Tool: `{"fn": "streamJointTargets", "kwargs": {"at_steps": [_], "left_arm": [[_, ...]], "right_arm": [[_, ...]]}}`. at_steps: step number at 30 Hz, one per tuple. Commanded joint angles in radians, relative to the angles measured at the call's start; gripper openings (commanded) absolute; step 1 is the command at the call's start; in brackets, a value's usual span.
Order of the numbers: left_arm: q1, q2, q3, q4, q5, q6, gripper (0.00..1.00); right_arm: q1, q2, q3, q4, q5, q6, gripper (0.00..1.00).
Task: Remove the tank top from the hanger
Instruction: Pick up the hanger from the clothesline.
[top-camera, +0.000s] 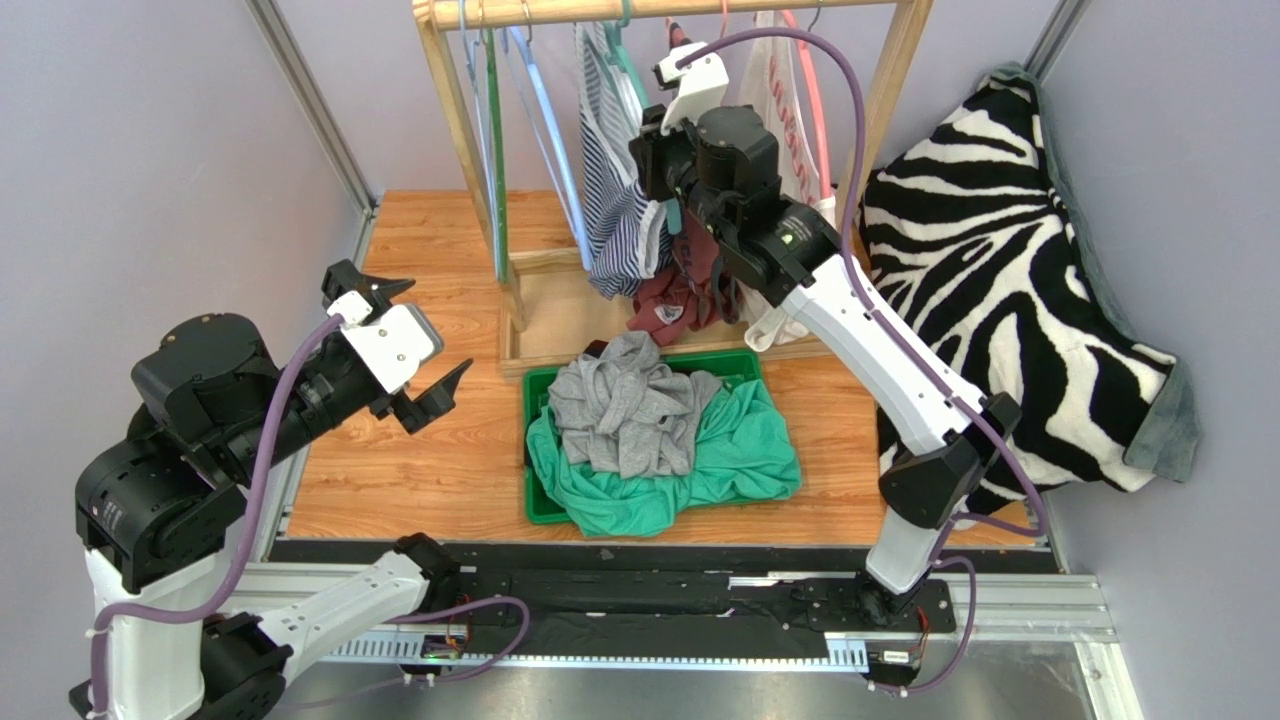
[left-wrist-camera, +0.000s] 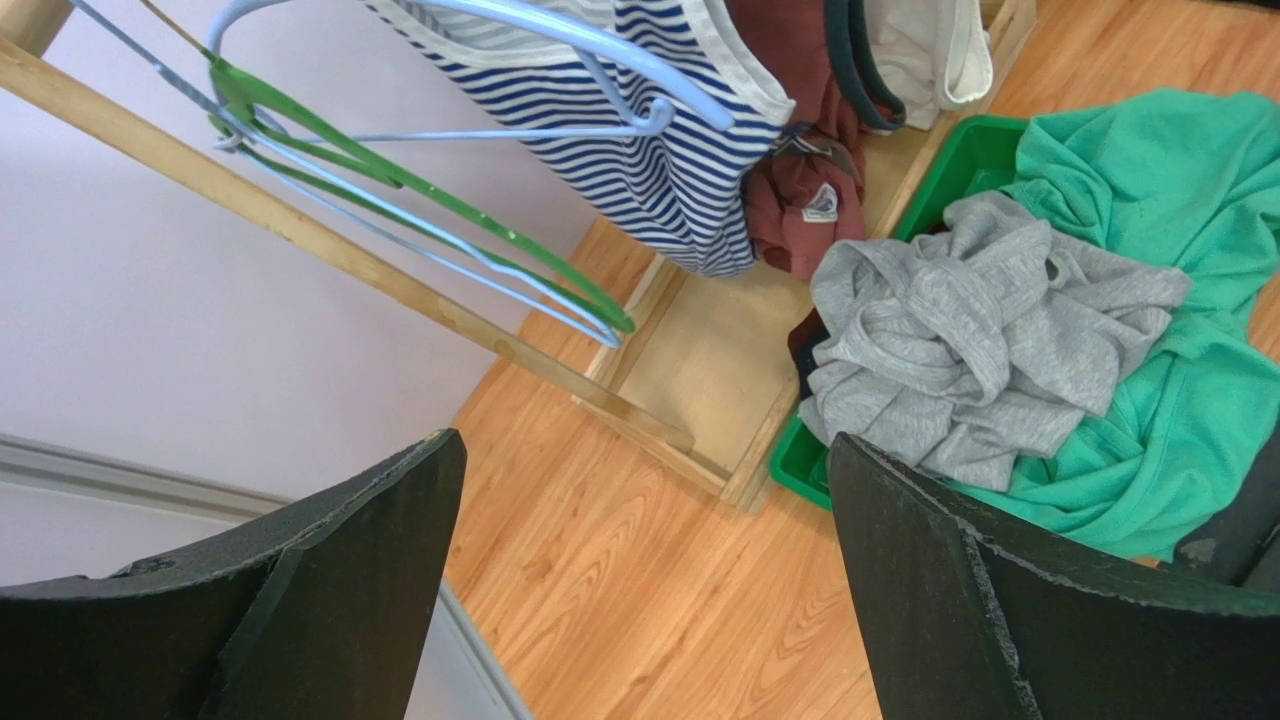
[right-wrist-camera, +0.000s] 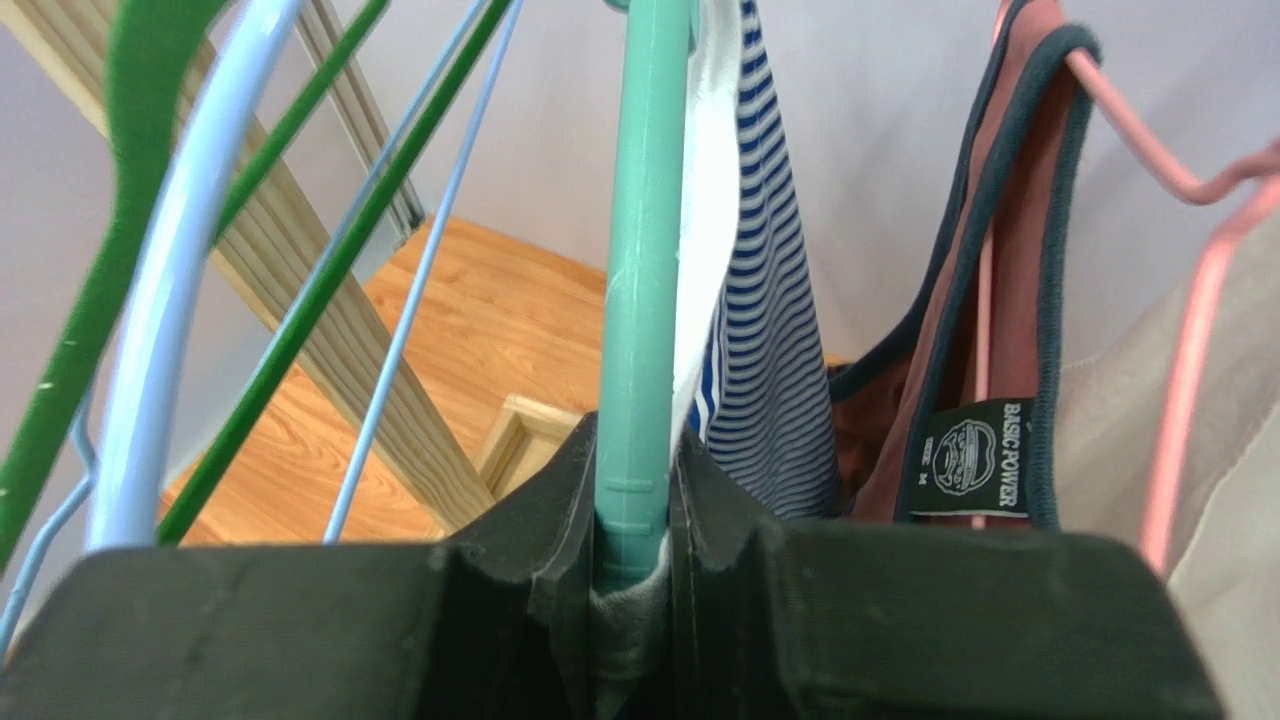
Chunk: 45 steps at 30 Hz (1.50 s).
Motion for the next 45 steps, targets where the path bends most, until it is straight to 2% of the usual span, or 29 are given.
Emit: {"fn": "streamJointTargets", "kwargs": {"at_steps": [1, 7, 9, 16, 20, 24, 30, 36, 45], "left_arm": [[0.005, -0.010, -0.011, 0.016, -0.004, -0.012, 0.99], [0.005, -0.018, -0.014, 0.016, -0.004, -0.015, 0.99], [0.005, -0.016, -0.017, 0.019, -0.004, -0.013, 0.99], [0.005, -0.021, -0.014, 0.019, -0.006, -0.015, 0.99], [0.005, -0.013, -0.005, 0.023, -0.001, -0.021, 0.99], [0.005, -0.003, 0.003, 0.034, -0.001, -0.028, 0.99], [0.006, 0.017, 0.005, 0.054, -0.023, -0.051, 0.99], [0.005, 0.040, -0.024, 0.077, -0.012, -0.079, 0.99], [0.005, 0.007, -0.040, 0.074, 0.092, -0.033, 0.99]], "right_arm": [[-0.002, -0.157, -0.078, 0.327, 0.007, -0.018, 0.00], [-0.002, -0.263, -0.273, 0.422, -0.027, 0.022, 0.00], [-0.002, -0.275, -0.291, 0.409, -0.042, 0.035, 0.00], [0.026, -0.370, -0.360, 0.180, -0.085, 0.051, 0.00], [0.047, -0.421, -0.353, -0.053, -0.117, 0.049, 0.00], [0.111, -0.496, -0.374, -0.141, -0.096, 0.016, 0.00], [0.155, -0.649, -0.276, -0.216, -0.068, 0.005, 0.00], [0.158, -0.786, -0.167, -0.201, -0.188, 0.003, 0.00], [0.158, -0.803, -0.104, -0.224, -0.255, -0.049, 0.00]]}}
